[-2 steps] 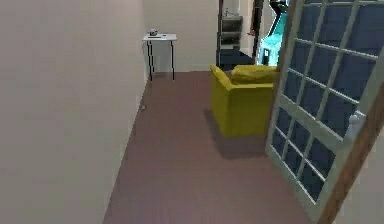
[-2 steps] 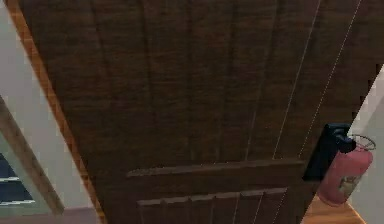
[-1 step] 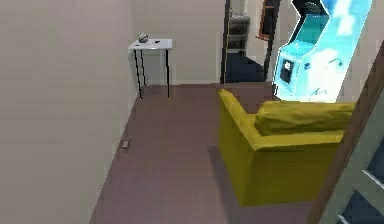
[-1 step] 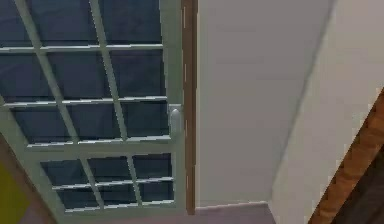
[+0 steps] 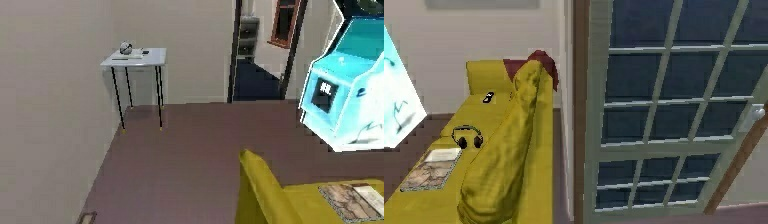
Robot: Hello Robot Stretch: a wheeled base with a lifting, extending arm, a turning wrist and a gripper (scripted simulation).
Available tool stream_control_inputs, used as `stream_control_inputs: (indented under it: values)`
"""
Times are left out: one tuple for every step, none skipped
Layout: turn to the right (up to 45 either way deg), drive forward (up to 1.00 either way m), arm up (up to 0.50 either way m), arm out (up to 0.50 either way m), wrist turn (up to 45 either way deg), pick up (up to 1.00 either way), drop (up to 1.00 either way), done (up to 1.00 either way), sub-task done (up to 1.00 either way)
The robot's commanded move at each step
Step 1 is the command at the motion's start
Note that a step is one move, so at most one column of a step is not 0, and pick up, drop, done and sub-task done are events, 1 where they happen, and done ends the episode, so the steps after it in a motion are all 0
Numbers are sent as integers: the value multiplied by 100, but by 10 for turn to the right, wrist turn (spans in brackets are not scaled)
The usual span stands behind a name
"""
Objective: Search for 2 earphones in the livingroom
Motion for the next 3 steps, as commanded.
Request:
stream_control_inputs:
  values:
    - [-30, 0, 0, 0, 0, 0, 0, 0, 0]
    - [0, 100, 0, 0, 0, 0, 0, 0, 0]
    - [-240, 0, 0, 0, 0, 0, 0, 0, 0]
